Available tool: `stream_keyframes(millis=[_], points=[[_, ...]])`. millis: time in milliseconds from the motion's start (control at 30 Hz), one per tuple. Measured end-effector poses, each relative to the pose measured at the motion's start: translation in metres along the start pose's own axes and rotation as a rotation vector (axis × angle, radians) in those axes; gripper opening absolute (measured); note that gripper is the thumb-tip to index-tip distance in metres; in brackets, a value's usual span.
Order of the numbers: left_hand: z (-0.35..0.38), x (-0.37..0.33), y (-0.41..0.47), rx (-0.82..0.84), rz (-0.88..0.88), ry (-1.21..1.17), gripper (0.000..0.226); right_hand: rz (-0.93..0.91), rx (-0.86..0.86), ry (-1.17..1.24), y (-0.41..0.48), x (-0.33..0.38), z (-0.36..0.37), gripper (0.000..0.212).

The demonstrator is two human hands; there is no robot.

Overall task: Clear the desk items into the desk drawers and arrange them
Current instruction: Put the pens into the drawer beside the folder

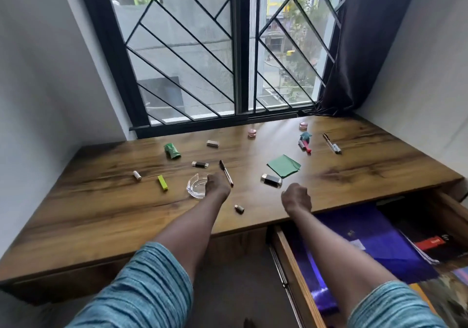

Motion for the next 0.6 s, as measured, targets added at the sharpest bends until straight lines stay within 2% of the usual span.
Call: stream_keyframes(millis=[167, 333, 467, 600], points=[[0.011, -0.049, 0.074, -0.001, -0.025, 0.061, 0.036, 0.078, -0.042, 0.065, 0.094, 0.010, 0.010, 0.028], [0.035, -0.079, 0.125, 0.029, -0.074, 0.233, 0.036, 0.115, -0.047, 0.069, 0.170, 0.008, 0.013, 0.031], [0.051, -0.107, 0.152, 0.051, -0.187, 0.235, 0.037, 0.191, -0.124, 0.125, 0.220, -0.010, 0.007, 0.030], [0.066, -0.141, 0.171, 0.063, -0.105, 0.179, 0.035, 0.286, -0.299, 0.209, 0.270, -0.039, 0.003, 0.034]])
Point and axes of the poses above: each hand's wrist, its own y-axis towards the middle knuckle, its own z-axis out of the palm, x = y × z, the point moved 1 cm from there along y, towards the middle knuckle, and after that the axes turned 11 degrees about -z, right-handed, at the moved point
